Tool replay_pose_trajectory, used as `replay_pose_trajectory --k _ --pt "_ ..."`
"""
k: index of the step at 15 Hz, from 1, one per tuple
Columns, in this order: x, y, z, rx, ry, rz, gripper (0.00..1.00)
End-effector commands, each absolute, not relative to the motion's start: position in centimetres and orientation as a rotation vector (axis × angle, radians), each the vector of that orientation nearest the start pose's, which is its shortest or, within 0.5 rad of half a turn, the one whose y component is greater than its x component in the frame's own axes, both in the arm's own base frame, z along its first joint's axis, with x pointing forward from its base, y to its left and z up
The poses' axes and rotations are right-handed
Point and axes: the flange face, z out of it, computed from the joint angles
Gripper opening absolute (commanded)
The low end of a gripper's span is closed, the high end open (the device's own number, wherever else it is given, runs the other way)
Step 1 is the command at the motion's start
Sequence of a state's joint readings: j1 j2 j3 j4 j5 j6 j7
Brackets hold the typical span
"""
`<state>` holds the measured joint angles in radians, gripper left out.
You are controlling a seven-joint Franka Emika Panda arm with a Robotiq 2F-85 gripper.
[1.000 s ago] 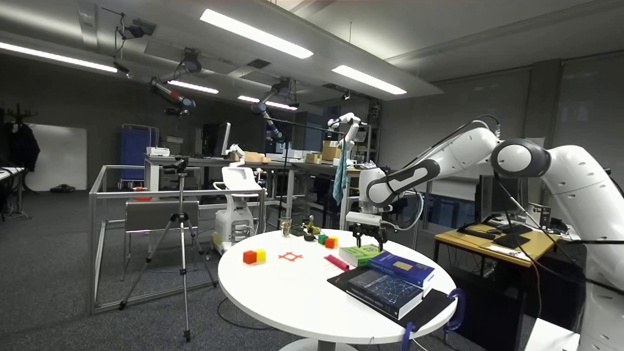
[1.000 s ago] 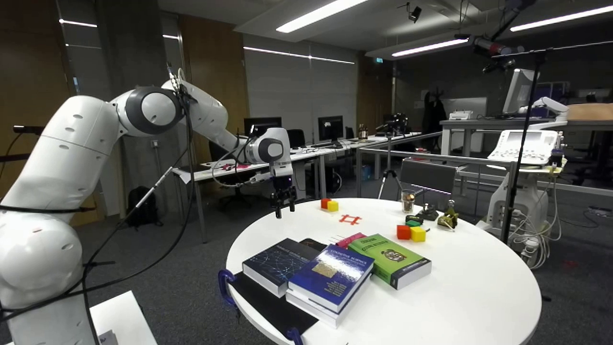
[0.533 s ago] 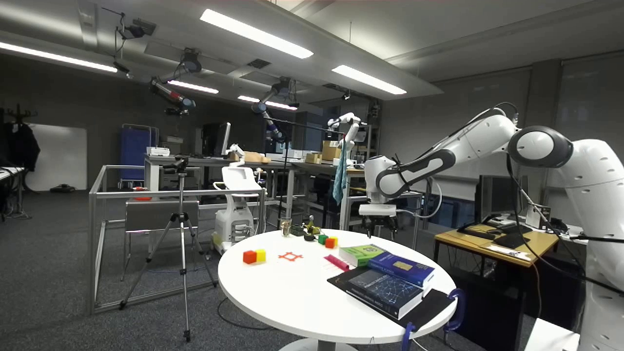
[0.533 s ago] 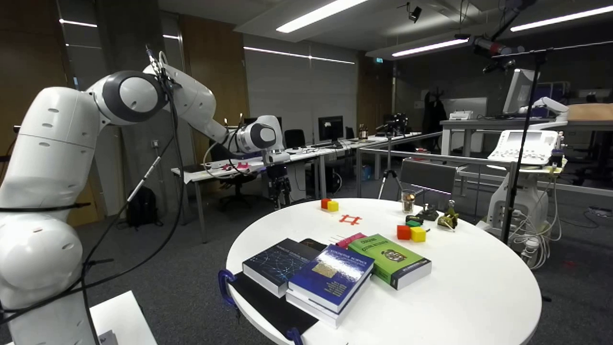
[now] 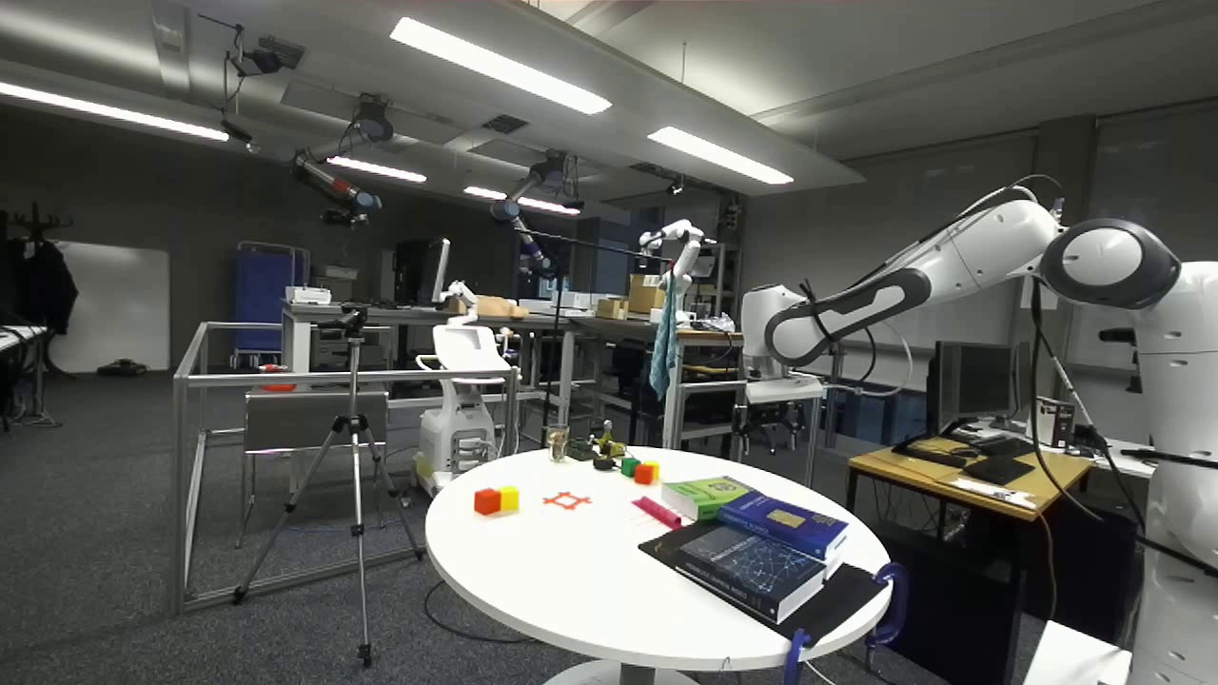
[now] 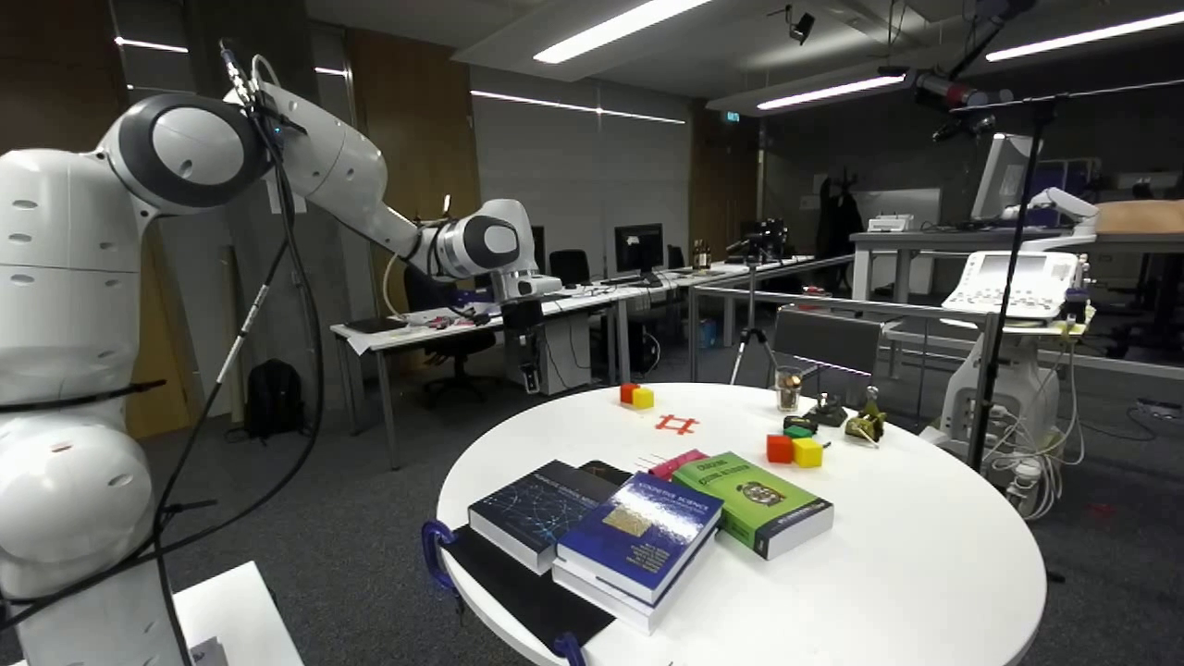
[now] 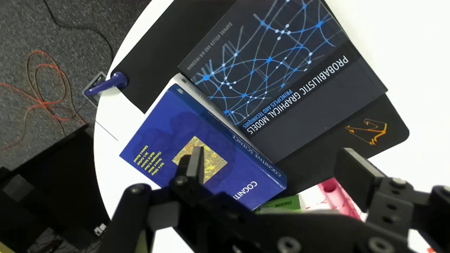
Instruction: Put the blue book on the white book
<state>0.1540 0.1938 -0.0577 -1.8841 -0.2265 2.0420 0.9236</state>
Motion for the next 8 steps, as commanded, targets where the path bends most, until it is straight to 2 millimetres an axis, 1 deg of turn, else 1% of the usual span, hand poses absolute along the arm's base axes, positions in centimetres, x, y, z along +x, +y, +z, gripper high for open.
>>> replay_pose_trajectory --k 1,3,5,8 --pt "57.2 3.1 41.3 -3.205 0.905 -0.141 1.00" --pt "56.7 2.3 41.6 -3.217 0.789 -0.151 1.00" --pt "56.7 1.6 41.4 -3.228 0.696 -0.159 1.00" --pt "56.8 0.9 41.0 -3.232 0.628 -0.158 1.00"
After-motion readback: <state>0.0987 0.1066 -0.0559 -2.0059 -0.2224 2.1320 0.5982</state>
